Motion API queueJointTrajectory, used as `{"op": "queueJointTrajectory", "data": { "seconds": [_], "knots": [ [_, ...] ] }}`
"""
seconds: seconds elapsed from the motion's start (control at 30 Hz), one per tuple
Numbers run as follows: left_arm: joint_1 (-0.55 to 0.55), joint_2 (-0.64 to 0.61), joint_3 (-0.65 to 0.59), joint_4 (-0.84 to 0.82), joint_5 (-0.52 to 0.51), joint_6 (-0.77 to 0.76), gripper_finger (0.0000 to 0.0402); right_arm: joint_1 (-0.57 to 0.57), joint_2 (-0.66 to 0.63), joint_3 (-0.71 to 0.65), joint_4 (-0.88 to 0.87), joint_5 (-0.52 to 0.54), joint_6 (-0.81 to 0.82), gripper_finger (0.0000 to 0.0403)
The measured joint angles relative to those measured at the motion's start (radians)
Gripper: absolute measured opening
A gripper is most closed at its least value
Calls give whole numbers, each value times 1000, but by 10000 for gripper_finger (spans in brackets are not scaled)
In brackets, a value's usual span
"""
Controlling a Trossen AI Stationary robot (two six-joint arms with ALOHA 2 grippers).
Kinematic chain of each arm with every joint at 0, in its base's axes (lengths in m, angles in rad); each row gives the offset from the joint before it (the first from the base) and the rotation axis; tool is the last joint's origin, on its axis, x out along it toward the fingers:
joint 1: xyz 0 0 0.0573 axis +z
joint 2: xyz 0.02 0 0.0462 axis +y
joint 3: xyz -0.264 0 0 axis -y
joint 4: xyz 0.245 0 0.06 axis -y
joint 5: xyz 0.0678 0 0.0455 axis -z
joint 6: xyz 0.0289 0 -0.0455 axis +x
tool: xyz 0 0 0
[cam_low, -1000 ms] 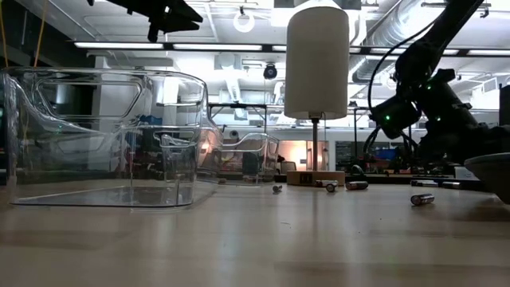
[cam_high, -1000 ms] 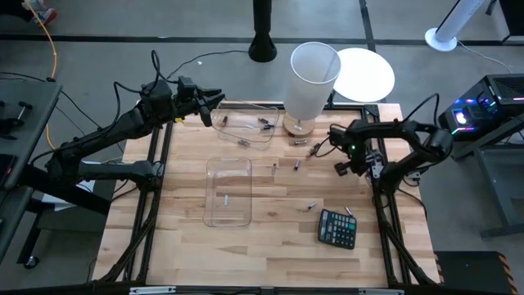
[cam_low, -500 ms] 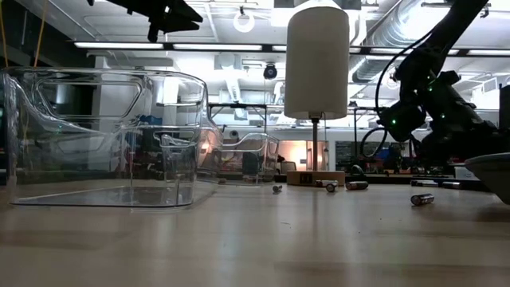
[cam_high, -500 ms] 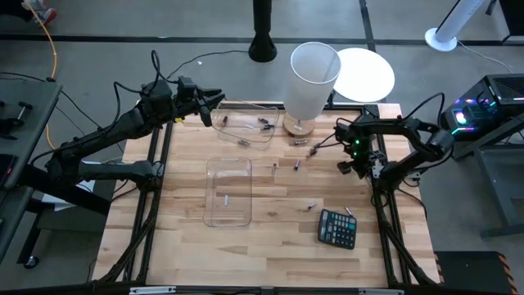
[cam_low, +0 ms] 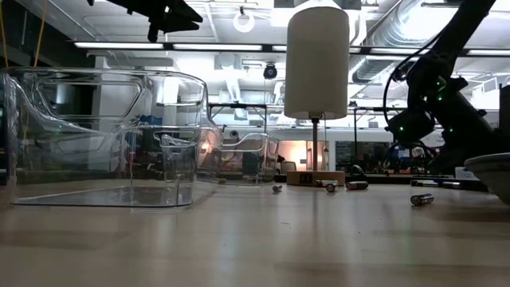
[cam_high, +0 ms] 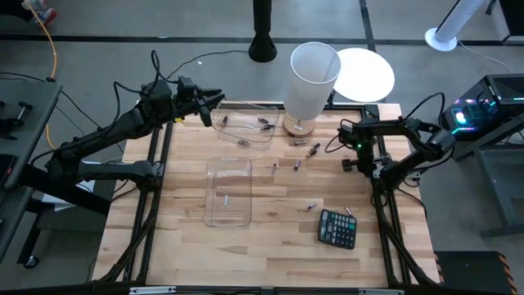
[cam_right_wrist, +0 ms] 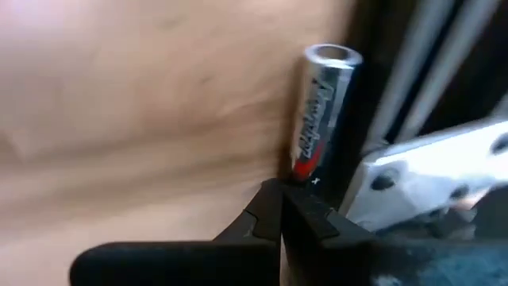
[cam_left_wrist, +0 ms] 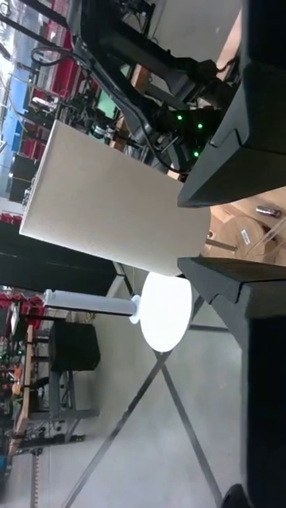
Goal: Sort batteries
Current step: Adjust the batteries
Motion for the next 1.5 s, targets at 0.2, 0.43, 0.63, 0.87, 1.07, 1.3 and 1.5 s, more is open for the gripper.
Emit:
{"op": "queueJointTrajectory", "data": {
  "seconds": [0.2, 0.43, 0.63, 0.87, 1.07, 1.3, 1.5],
  "knots": [
    [0, 0, 0, 0, -1, 25, 106, 53, -23, 5, 53, 100, 172, 0],
    [0, 0, 0, -1, -2, 26, 106, 122, -63, 75, 154, 368, 295, 0],
    [1, 0, 0, -1, -2, 36, 106, 172, -115, 142, 212, 302, 194, 0],
    [1, 0, 0, 0, -4, 36, 106, 133, -168, 199, 67, 467, 349, 0],
    [1, 0, 0, 0, -5, 21, 106, 14, -149, 203, 78, 499, 331, 0],
    [1, 0, 0, 0, -6, 18, 106, -29, -57, 202, 99, 496, 260, 0],
    [1, 0, 0, 0, -6, 16, 106, -29, 19, 202, 126, 493, 214, 0]
  ]
}}
